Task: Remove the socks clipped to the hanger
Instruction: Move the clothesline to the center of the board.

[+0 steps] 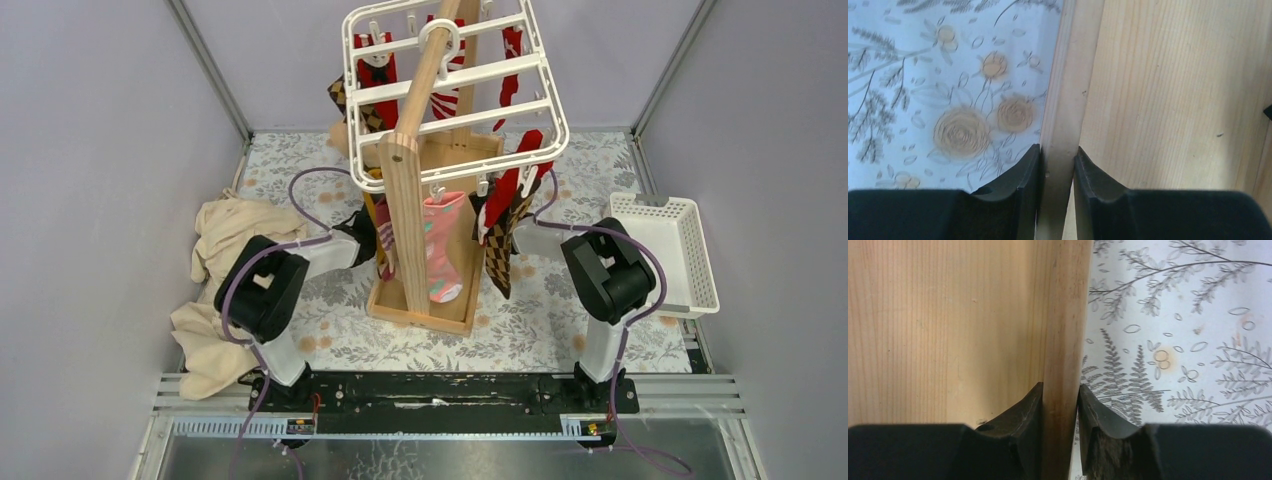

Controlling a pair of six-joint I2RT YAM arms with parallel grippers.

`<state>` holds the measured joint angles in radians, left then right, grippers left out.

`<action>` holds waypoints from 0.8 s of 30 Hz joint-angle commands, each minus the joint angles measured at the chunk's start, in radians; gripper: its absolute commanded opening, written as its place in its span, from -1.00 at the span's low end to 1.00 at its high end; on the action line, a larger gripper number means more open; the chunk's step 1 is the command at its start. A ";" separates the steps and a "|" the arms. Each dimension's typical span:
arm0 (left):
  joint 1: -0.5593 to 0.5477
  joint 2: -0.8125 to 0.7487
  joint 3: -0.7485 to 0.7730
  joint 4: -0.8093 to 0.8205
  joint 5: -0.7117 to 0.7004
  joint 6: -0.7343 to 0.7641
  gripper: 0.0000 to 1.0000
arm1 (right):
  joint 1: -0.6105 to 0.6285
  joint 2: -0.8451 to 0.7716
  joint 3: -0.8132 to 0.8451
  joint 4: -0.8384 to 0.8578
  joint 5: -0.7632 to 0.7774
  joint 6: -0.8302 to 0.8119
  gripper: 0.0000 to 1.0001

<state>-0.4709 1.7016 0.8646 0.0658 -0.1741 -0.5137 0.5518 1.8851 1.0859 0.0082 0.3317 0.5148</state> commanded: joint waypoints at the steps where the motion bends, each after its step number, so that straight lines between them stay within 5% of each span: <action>1: 0.018 0.124 0.110 0.092 -0.013 -0.019 -1.00 | 0.017 -0.069 -0.098 0.023 0.013 0.055 -1.00; 8: 0.018 0.200 0.229 0.120 -0.001 0.023 -0.97 | 0.017 -0.084 -0.130 -0.118 0.129 0.291 -1.00; 17: 0.075 0.206 0.329 0.058 -0.005 0.012 -0.45 | 0.016 -0.155 -0.250 -0.046 0.102 0.395 -1.00; 22: 0.109 0.122 0.278 0.029 -0.015 -0.009 0.32 | 0.016 -0.235 -0.321 0.014 0.123 0.431 -1.00; 23: 0.115 0.108 0.267 0.022 -0.013 -0.016 0.81 | 0.017 -0.245 -0.334 0.029 0.121 0.434 -1.00; 24: 0.120 0.094 0.255 0.011 -0.013 -0.022 0.95 | 0.017 -0.252 -0.345 0.058 0.111 0.427 -1.00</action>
<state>-0.4358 1.8893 1.1301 0.0109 -0.0376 -0.4595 0.5499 1.7042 0.8093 0.0998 0.5316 0.8692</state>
